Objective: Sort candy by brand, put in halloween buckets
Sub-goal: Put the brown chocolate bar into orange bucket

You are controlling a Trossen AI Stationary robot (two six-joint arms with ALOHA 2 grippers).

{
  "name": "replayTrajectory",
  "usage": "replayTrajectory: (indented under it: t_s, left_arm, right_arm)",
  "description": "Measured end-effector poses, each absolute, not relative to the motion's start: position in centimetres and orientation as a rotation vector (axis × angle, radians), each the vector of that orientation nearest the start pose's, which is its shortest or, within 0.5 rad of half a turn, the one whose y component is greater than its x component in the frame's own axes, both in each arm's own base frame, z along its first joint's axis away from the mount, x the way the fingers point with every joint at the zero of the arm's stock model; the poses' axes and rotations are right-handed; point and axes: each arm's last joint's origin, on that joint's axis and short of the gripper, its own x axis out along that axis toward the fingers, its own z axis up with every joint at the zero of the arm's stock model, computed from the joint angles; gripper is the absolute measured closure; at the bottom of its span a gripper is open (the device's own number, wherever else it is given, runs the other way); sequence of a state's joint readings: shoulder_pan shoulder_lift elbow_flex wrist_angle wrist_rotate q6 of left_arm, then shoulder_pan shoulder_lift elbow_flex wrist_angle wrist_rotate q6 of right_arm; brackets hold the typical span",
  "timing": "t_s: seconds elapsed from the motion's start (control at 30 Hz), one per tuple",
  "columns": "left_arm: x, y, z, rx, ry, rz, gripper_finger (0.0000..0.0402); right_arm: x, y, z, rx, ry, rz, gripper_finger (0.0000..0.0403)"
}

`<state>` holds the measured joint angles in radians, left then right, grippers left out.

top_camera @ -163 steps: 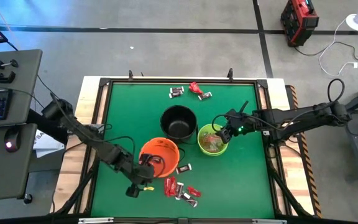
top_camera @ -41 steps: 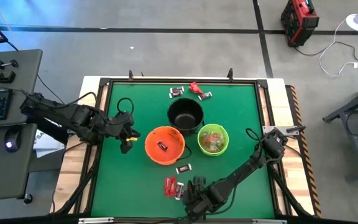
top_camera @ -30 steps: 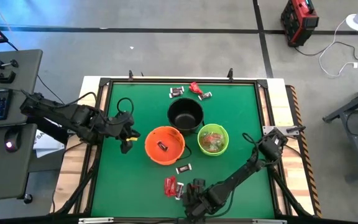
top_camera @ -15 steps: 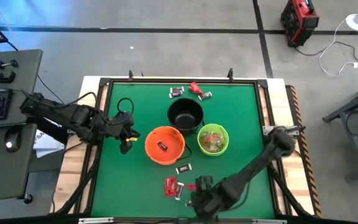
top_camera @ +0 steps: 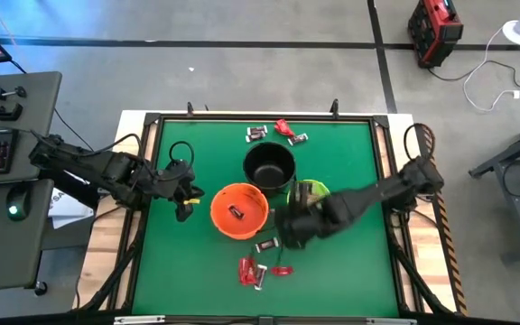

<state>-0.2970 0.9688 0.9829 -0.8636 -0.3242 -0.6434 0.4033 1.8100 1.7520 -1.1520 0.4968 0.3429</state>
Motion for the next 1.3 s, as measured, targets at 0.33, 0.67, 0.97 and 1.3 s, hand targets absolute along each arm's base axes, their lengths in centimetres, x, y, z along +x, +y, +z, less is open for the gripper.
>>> replayTrajectory:
  t_s: [0.33,0.67,0.97,1.3]
  left_arm:
    - [17.0,-5.2,31.3,-0.376,0.775,0.231,0.0401]
    - [16.5,-6.6,31.3,-0.342,0.773,0.189,0.0401]
    - [16.4,-6.6,31.3,-0.293,0.762,0.193,0.0402]
    - [16.6,-6.5,31.4,-0.2,0.75,0.168,0.0402]
  right_arm:
    - [36.5,3.6,32.6,-0.196,1.065,-0.309,0.0403]
    - [35.6,3.2,35.0,-0.109,0.957,-0.248,0.0403]
    - [34.1,7.2,34.4,-0.038,1.035,-0.083,0.0403]
    - [29.3,8.4,29.0,0.363,0.972,-0.181,0.0403]
